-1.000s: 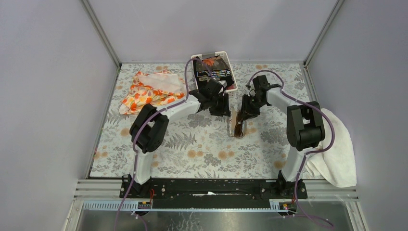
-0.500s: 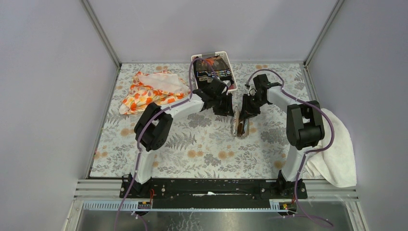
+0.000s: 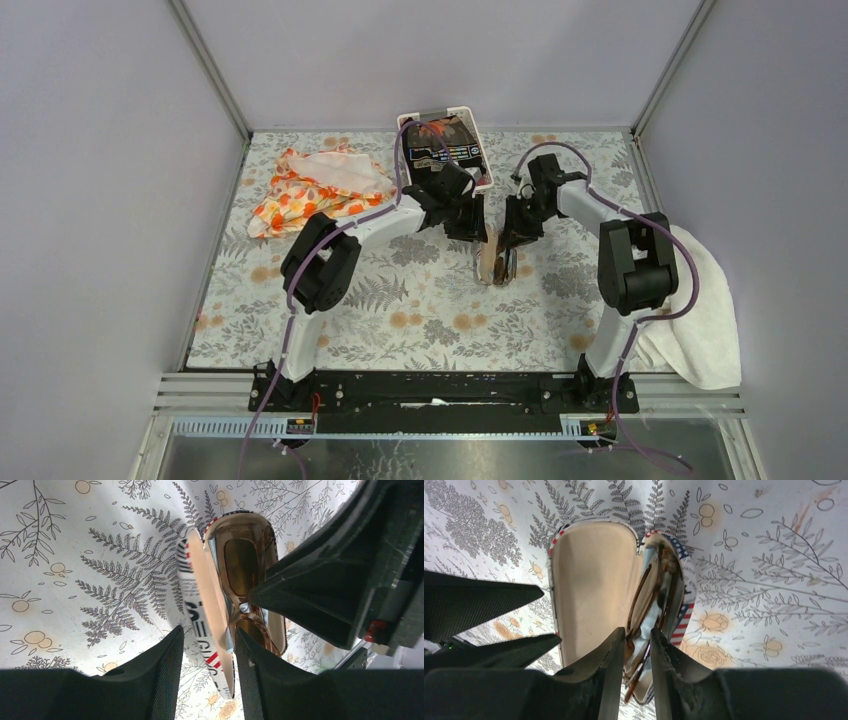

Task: Organize the sunglasses
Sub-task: Place the sunglasses in the sunglasses case.

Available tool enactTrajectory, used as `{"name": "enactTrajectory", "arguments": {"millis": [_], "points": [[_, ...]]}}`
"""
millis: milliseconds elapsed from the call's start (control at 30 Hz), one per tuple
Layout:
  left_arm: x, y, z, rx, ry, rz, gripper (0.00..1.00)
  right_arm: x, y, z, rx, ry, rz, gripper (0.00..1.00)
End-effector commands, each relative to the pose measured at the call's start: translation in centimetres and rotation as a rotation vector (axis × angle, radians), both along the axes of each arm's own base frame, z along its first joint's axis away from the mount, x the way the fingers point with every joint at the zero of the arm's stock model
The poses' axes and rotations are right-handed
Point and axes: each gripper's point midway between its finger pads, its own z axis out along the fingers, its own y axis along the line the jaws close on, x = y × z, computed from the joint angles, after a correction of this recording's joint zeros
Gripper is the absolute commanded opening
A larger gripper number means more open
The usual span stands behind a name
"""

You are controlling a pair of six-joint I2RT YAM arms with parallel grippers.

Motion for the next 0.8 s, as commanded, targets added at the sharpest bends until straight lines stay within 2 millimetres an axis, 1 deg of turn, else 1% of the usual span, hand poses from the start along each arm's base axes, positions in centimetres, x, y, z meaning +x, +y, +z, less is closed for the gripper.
{"name": "enactTrajectory", "arguments": {"millis": [0, 100, 200, 400, 500, 600, 767], "points": [[-0.2, -0.6, 0.1, -0.006, 0.003, -0.019, 0.47, -0.5, -0.4, 3.1, 0.006, -0.061, -0.018, 0.33], [-0.3, -0.7, 0.3, -0.008, 0.000, -0.023, 0.47, -0.7, -0.6, 4.0, 0.002, -0.078, -0.027, 0.35], [-0.3, -0.8, 0.3, -0.010, 0.000, -0.024, 0.47, -0.7, -1.0, 4.3, -0.018, -0.094, -0.049, 0.37], [-0.5, -1.0, 0.6, -0.015, -0.004, -0.029, 0.47, -1.8, -1.6, 3.0, -0.022, -0.107, -0.137, 0.31], [-0.5, -1.0, 0.7, -0.013, -0.004, -0.031, 0.47, -2.2, -1.8, 2.9, 0.000, -0.148, -0.192, 0.34], [-0.6, -0.9, 0.8, -0.006, -0.006, -0.032, 0.47, -2.3, -1.9, 3.7, 0.039, -0.209, -0.238, 0.37], [-0.6, -0.4, 1.9, -0.003, -0.034, -0.019, 0.47, -1.9, -3.3, 4.5, 0.083, -0.280, -0.355, 0.37]]}}
